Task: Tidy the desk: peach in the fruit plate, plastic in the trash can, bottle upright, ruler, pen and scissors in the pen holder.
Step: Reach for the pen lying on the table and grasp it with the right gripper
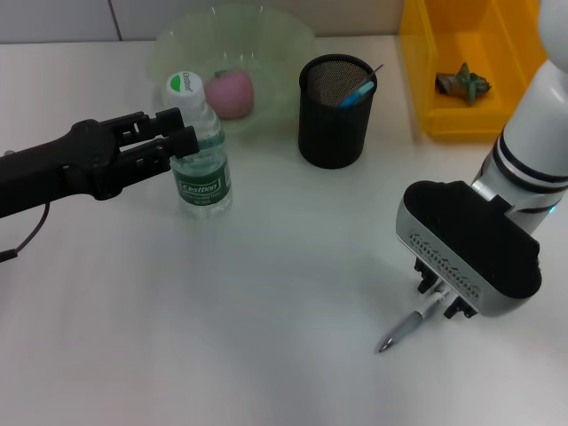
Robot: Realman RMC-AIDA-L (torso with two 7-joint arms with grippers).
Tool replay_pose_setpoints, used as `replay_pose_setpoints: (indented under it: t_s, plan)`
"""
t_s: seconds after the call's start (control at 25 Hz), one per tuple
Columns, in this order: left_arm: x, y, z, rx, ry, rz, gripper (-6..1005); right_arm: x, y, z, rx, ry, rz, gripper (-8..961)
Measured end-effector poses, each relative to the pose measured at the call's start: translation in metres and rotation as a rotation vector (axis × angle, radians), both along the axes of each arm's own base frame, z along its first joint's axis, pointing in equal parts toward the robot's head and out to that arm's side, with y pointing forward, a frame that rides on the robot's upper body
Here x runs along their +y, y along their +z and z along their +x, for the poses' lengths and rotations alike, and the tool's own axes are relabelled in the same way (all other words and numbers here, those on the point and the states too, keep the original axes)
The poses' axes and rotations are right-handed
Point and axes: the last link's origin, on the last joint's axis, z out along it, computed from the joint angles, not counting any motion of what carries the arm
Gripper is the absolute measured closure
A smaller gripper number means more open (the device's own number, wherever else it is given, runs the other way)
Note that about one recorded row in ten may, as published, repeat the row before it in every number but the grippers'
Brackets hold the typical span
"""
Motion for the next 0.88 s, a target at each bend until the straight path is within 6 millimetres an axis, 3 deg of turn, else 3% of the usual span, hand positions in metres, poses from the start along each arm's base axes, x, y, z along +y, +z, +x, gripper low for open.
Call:
replay_pose_setpoints:
  t_s: [0.88]
  plan:
    - [-0.0021,-0.0005,0.0008,-0.010,-0.002,-0.012,505,-0.0022,-0.0062,0.0032,-0.013,0.013,-0.002,718]
